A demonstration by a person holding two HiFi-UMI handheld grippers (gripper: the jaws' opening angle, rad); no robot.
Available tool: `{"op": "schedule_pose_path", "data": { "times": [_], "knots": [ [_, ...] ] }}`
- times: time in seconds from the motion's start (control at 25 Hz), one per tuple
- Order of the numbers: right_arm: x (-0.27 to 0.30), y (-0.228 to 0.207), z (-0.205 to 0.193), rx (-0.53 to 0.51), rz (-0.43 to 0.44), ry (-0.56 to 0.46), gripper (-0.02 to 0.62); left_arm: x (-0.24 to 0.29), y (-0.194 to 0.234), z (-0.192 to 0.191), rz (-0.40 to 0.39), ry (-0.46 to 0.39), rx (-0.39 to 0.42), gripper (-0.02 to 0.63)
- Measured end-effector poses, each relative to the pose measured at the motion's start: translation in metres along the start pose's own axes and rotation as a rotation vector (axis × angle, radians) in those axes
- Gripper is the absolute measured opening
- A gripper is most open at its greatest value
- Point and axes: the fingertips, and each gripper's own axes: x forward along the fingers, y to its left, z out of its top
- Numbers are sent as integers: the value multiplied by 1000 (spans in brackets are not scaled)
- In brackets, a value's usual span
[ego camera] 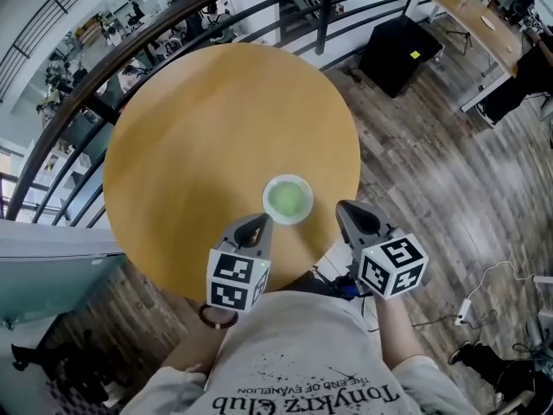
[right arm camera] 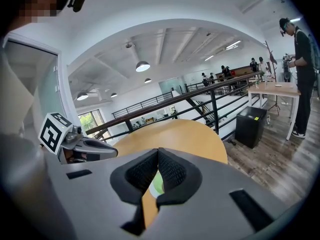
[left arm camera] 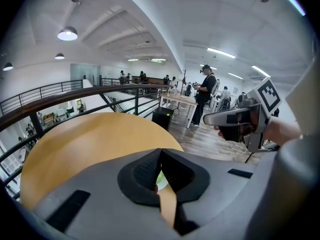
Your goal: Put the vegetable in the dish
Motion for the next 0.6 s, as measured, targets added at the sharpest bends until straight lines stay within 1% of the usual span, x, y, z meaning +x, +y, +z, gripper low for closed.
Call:
{"op": "schedule_pose_path", "data": {
  "times": [0.28, 0.6],
  "knots": [
    [0, 1, 2, 10, -7, -12, 25, -4, 6, -6, 8, 13, 14, 23],
    [-1, -1, -9, 24, -12, -13, 25, 1, 3, -15, 8, 15, 17, 23]
  ]
}}
